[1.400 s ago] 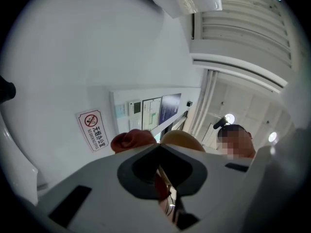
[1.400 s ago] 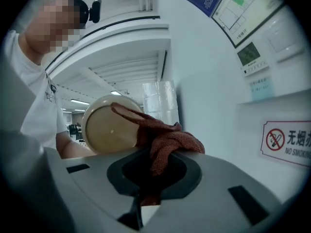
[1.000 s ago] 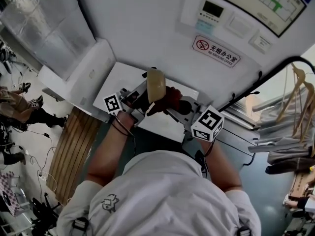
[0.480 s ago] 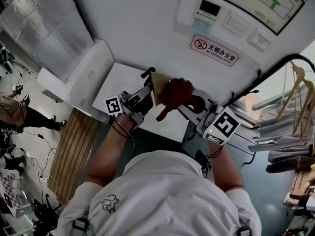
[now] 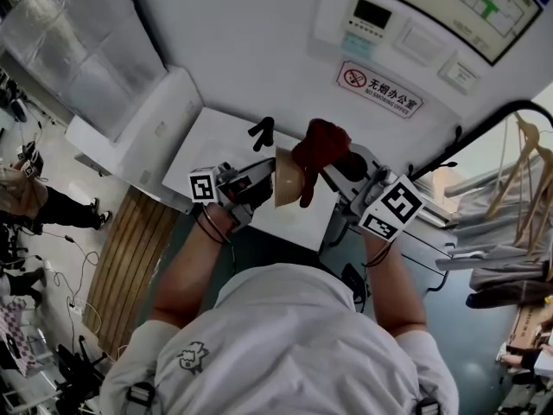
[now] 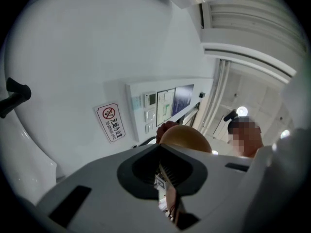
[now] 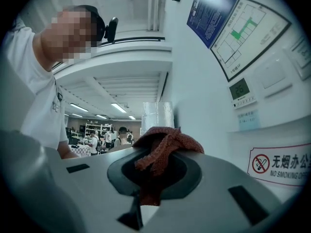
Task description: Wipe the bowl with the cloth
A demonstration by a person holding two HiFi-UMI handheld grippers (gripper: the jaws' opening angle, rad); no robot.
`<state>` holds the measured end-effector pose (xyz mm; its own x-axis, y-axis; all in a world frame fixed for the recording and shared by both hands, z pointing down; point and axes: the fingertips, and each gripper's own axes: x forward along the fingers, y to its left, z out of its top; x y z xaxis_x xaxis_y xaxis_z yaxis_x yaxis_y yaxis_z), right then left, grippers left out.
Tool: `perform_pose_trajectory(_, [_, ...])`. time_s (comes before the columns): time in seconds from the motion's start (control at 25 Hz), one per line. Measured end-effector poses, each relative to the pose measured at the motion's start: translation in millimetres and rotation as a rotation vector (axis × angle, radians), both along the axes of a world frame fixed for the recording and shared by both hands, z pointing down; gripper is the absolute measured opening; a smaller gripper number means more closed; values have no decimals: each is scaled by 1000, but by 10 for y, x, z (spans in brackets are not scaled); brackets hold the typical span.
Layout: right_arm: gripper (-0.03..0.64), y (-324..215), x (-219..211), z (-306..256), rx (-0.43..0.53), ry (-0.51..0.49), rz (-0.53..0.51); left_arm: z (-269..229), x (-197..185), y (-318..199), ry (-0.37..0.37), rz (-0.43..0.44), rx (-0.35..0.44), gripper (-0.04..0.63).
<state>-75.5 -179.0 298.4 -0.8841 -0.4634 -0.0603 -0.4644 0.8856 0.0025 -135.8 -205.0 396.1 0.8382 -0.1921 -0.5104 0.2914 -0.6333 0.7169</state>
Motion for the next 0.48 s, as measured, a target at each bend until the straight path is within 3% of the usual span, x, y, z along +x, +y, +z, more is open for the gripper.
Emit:
perform_pose_trajectory(0.16, [51,-283,180,220,-54,16,65,61,170,-14,-70,10,38,17])
perform_pose_trajectory(0.48, [51,-712,941,984,-250,26,237,423,386,-287,-150,-26,-52,15])
